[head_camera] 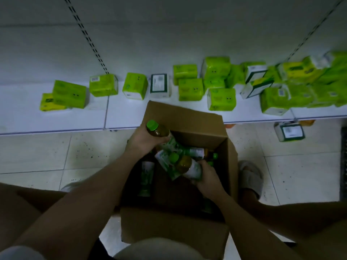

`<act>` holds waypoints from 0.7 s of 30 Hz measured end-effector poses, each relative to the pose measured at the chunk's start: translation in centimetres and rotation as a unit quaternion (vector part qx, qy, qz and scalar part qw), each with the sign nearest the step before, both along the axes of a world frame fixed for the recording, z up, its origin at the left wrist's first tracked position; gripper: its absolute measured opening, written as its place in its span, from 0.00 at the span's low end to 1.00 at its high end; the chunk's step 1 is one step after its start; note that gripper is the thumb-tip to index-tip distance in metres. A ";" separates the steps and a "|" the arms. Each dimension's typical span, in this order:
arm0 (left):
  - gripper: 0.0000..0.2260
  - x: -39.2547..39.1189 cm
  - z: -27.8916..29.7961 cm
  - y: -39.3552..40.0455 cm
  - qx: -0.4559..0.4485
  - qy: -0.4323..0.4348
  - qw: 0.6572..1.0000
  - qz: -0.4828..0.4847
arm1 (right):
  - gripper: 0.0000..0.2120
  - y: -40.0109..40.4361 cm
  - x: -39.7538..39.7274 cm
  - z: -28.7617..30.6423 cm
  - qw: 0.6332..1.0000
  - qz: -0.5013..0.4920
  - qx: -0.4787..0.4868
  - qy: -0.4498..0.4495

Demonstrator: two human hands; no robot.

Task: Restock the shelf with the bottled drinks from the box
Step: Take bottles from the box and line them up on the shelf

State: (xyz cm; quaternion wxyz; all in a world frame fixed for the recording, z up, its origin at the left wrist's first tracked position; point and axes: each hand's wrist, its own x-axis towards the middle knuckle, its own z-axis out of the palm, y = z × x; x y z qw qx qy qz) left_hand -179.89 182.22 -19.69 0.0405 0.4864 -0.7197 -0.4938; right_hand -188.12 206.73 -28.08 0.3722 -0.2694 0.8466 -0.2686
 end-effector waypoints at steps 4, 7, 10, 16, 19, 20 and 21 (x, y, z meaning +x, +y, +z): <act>0.29 0.8 4.6 -1.5 -0.038 0.063 0.997 -0.031 | 0.27 -3.1 0.3 6.3 0.990 -0.093 -0.088 -0.065; 0.30 1.5 8.2 -2.5 -0.067 0.114 0.990 -0.047 | 0.26 -5.2 -0.4 9.5 0.982 -0.122 -0.135 -0.056; 0.30 2.1 12.3 -3.2 -0.084 0.168 0.981 -0.048 | 0.28 -7.4 -1.1 13.9 0.973 -0.124 -0.191 -0.037; 0.33 3.8 21.0 -4.9 -0.086 0.268 0.960 -0.010 | 0.28 -10.8 -1.4 24.1 0.939 -0.124 -0.318 0.029; 0.33 4.6 25.6 -6.2 -0.116 0.305 0.945 -0.021 | 0.24 -12.3 -1.3 29.2 0.914 -0.129 -0.382 0.039; 0.34 4.8 27.2 -6.5 -0.131 0.313 0.940 -0.025 | 0.24 -12.8 -1.2 30.8 0.906 -0.128 -0.401 0.040; 0.34 5.1 28.9 -6.9 -0.148 0.323 0.934 -0.028 | 0.24 -13.3 -1.2 32.5 0.898 -0.126 -0.418 0.045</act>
